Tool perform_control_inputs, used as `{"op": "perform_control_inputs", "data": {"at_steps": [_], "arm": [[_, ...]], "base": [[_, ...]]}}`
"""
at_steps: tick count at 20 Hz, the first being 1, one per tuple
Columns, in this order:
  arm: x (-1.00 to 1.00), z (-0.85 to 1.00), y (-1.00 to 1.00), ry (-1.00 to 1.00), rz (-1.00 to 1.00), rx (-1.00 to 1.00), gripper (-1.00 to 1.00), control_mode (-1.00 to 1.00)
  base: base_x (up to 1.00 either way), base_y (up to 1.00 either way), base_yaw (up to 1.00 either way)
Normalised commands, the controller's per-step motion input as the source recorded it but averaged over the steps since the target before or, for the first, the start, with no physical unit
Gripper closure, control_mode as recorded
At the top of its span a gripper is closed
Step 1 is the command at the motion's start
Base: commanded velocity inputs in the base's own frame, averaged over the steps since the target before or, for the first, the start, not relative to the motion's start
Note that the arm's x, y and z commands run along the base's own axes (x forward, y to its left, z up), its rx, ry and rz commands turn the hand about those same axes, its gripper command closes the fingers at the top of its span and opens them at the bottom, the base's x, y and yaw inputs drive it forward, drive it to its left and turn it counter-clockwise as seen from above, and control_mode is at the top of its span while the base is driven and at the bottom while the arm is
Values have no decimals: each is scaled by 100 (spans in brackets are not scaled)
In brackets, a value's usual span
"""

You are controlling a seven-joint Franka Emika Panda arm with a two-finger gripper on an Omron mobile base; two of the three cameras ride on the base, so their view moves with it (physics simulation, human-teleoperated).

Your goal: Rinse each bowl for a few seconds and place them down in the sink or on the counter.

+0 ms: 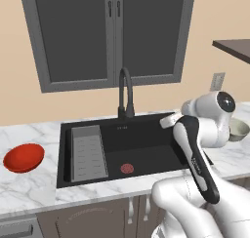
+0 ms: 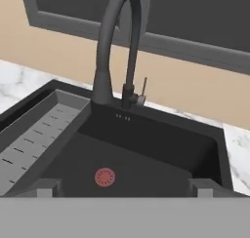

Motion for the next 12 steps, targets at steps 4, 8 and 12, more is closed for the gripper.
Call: {"op": "perform_control_inputs", "data": {"at_steps": [4,8,12], "arm": [[11,-11,-17,-26,16,0,-100,-100],[22,-9,-13,-22,14,0,-100,-100],[29,-6,-8,-16,9,0,-100,-100]], "base": [[0,0,0],[0,0,0],[0,0,0]]}}
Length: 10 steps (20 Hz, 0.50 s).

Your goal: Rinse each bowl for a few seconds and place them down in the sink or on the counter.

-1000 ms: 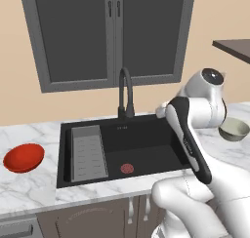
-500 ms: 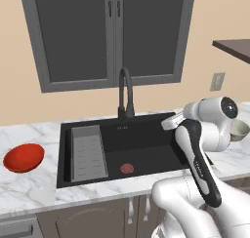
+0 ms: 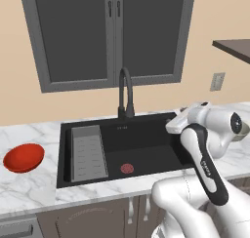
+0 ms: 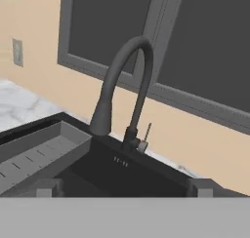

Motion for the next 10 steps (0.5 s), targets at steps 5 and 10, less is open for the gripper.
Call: {"op": "perform_control_inputs", "data": {"at_steps": [5,10], "arm": [[33,-7,0,-11,6,0,-100,-100],[29,-15,0,-2,5,5,-100,-100]], "base": [[0,0,0],[0,0,0]]}}
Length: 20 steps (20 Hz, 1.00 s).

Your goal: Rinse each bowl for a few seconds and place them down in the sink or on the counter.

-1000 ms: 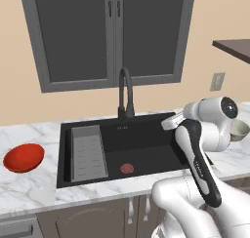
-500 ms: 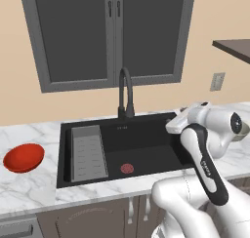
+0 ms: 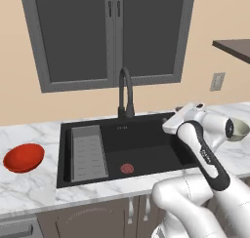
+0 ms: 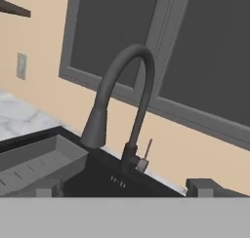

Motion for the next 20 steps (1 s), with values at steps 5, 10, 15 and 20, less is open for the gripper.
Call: {"op": "perform_control_inputs", "data": {"at_steps": [5,10,15,20], "arm": [[29,-17,0,0,1,11,-100,-100],[29,-14,1,-2,0,6,-100,-100],[29,-15,14,-7,0,0,-100,-100],[29,-13,11,-7,0,0,-100,-100]], "base": [[0,0,0],[0,0,0],[0,0,0],[0,0,0]]}}
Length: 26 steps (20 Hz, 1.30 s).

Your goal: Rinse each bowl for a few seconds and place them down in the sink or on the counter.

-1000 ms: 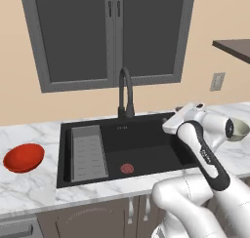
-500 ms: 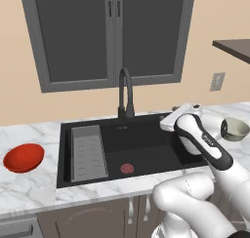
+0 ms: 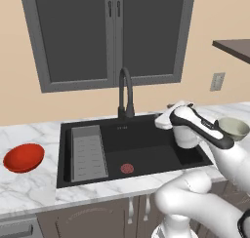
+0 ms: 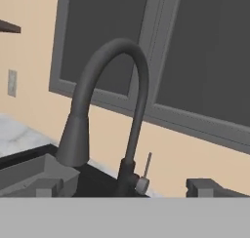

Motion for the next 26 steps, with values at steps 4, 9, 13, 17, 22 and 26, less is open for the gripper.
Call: {"op": "perform_control_inputs", "data": {"at_steps": [4,9,13,17,22,26], "arm": [[33,-12,4,-4,0,0,-100,-100],[33,-12,2,0,0,1,-100,-100],[30,-14,3,0,0,1,-100,-100],[26,-17,3,0,2,1,-100,-100],[27,-16,0,0,4,0,-100,-100],[30,-6,0,0,5,1,-100,-100]], "base": [[0,0,0],[0,0,0],[0,0,0],[0,0,0],[0,0,0],[0,0,0]]}}
